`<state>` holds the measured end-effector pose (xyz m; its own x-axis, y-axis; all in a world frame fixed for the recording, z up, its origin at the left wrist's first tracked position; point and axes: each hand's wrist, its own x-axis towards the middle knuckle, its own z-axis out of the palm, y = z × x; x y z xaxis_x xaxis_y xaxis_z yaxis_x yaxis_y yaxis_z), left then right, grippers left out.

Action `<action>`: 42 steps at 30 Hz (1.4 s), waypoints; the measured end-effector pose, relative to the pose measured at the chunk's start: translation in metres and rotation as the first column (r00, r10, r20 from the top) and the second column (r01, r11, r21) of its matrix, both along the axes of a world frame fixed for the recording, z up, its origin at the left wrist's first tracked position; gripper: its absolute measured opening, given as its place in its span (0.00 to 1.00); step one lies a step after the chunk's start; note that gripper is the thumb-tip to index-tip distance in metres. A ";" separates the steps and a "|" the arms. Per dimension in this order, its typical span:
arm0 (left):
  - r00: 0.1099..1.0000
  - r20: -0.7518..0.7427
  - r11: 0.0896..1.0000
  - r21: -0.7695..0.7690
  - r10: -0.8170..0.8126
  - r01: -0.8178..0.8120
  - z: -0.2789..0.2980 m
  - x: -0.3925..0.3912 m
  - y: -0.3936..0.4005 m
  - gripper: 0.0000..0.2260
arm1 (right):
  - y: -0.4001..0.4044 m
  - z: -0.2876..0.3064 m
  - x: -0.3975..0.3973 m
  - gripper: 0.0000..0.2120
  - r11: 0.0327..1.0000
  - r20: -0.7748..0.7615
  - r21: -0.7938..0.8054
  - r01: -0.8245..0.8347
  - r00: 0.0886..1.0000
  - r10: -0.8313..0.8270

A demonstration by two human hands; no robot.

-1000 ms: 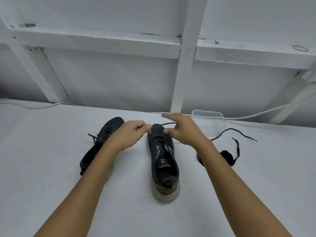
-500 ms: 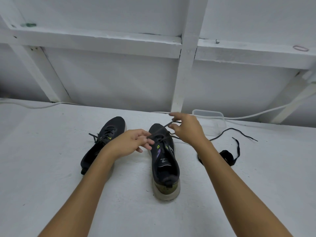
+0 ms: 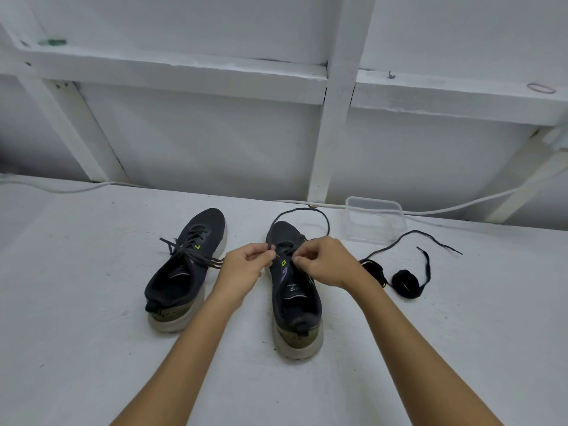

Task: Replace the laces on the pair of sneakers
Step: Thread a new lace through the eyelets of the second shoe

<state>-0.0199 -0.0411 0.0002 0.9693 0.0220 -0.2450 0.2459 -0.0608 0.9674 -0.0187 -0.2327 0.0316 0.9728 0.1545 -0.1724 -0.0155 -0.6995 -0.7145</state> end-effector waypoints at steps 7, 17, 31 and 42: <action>0.996 0.088 0.998 0.062 0.008 -0.013 -0.006 -0.004 -0.006 0.05 | 0.006 -0.001 0.004 0.08 0.997 -0.117 0.070 0.043 0.992 -0.035; 0.980 0.194 0.982 0.187 -0.043 0.006 -0.011 -0.004 -0.004 0.06 | 0.007 -0.015 -0.002 0.06 0.956 -0.182 0.253 0.147 0.978 -0.103; 0.988 0.137 0.948 0.319 -0.069 0.022 -0.011 -0.002 -0.007 0.04 | 0.023 -0.025 -0.013 0.05 0.870 -0.196 0.388 0.305 0.949 -0.245; 0.992 0.011 0.977 0.178 -0.125 0.121 -0.004 -0.006 -0.004 0.07 | 0.022 -0.031 -0.013 0.05 0.922 -0.100 0.321 0.214 0.976 -0.192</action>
<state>-0.0260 -0.0449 -0.0033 0.9723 -0.0569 -0.2267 0.2048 -0.2597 0.9437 -0.0318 -0.2104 0.0004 0.9776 0.0134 -0.2103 -0.1872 -0.4030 -0.8958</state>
